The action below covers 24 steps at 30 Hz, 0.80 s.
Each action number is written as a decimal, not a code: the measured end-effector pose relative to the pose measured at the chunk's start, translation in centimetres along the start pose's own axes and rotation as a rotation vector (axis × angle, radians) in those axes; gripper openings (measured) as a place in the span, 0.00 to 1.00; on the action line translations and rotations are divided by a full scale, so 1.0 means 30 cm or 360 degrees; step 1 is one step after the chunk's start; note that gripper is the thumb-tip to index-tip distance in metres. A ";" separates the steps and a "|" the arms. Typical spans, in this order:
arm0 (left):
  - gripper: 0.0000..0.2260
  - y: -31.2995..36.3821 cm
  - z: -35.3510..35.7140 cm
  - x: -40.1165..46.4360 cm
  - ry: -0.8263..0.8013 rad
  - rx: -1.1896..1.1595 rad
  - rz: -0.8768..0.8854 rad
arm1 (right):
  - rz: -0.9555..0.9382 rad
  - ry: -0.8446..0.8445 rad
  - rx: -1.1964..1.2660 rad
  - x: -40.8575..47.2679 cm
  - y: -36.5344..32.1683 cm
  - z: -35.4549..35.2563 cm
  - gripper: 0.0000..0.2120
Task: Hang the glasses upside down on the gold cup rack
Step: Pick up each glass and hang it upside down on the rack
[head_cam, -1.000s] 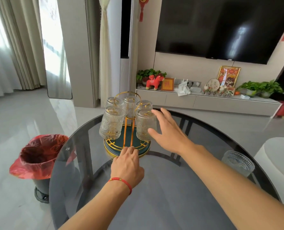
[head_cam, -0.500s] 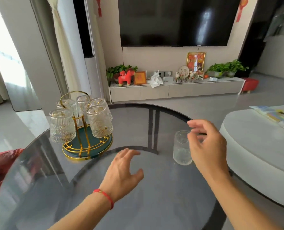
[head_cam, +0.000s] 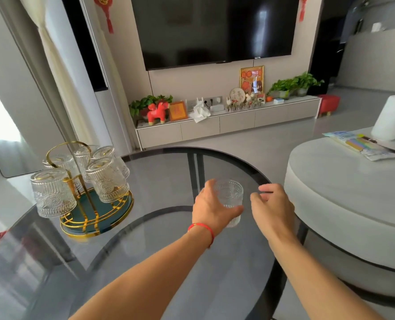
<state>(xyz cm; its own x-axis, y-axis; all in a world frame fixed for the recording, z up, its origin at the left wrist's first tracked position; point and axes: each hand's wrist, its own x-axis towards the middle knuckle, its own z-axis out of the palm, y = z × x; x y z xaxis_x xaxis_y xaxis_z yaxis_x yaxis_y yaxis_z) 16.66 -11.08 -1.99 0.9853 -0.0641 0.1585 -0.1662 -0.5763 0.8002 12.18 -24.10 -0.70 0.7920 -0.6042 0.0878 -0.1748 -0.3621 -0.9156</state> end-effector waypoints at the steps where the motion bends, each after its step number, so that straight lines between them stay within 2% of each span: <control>1: 0.39 -0.014 -0.017 -0.001 -0.0019 -0.0014 0.0008 | -0.0016 -0.0039 0.0034 -0.002 -0.001 0.002 0.12; 7: 0.34 -0.100 -0.200 -0.074 -0.0065 -0.0208 -0.0051 | -0.0148 -0.0347 0.0114 -0.032 -0.017 0.098 0.06; 12: 0.37 -0.171 -0.411 -0.145 0.0073 -0.0478 -0.0151 | -0.0064 -0.0815 0.0173 -0.110 -0.065 0.200 0.09; 15: 0.36 -0.220 -0.496 -0.178 0.0124 -0.0674 -0.0171 | 0.0300 -0.1236 0.0540 -0.187 -0.089 0.267 0.18; 17: 0.35 -0.269 -0.543 -0.197 0.0149 -0.0812 -0.0186 | 0.0552 -0.1459 0.0826 -0.250 -0.112 0.323 0.21; 21: 0.35 -0.349 -0.635 -0.213 0.0057 -0.0788 -0.0210 | 0.0592 -0.1525 0.1054 -0.328 -0.158 0.423 0.23; 24: 0.31 -0.390 -0.716 -0.207 -0.0160 -0.0706 -0.0226 | 0.0429 -0.1430 0.1067 -0.355 -0.199 0.454 0.22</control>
<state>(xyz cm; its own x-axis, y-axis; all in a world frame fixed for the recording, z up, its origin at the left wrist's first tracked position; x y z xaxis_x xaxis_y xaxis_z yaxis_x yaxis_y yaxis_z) 11.64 13.56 0.11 0.9948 -0.1012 -0.0094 -0.0093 -0.1831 0.9831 12.75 -5.83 -1.51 0.9540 0.2167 -0.2072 -0.2692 0.3147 -0.9102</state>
